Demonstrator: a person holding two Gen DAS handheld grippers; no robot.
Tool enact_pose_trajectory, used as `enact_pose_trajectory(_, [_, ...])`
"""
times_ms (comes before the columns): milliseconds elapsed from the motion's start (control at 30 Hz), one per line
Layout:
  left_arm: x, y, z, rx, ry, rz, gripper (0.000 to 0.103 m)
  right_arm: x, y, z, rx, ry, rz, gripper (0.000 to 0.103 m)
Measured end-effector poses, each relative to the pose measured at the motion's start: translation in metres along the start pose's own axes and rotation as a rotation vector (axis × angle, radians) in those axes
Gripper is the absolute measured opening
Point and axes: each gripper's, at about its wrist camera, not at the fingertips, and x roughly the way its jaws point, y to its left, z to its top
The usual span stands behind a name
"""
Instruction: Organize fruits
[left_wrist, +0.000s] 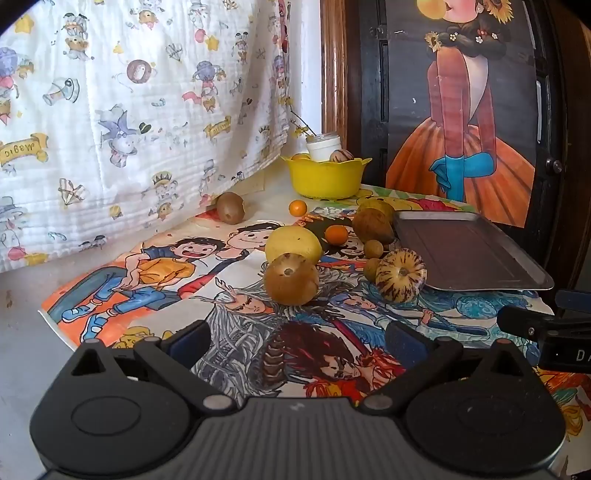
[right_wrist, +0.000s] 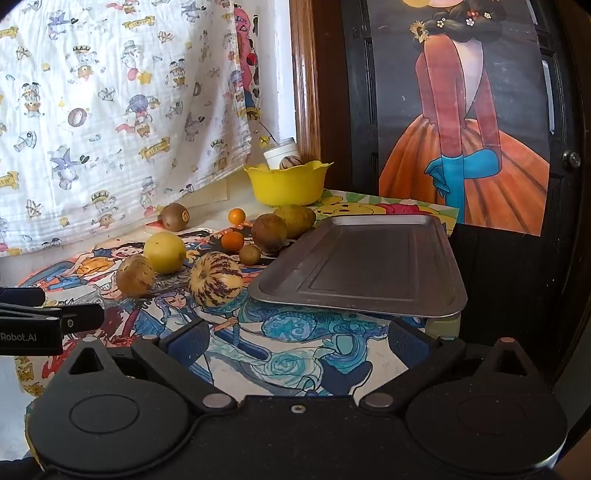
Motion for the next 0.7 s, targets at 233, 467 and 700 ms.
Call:
enact_pose_trajectory(233, [0.0,0.0001,0.0001,-0.004,0.002,-0.002,0.103,0.0012,0.0,-0.0005,0.001,0.0,0.001,0.102])
enact_pose_trajectory(467, [0.0,0.0001,0.0,-0.005,0.005,-0.003,0.103,0.0024,0.0001,-0.0006,0.002,0.002,0.001,0.102])
enact_pose_trajectory(700, [0.0,0.0002,0.0,-0.006,0.006,-0.003,0.103,0.0035,0.0001,-0.0008,0.002,0.004,0.001,0.102])
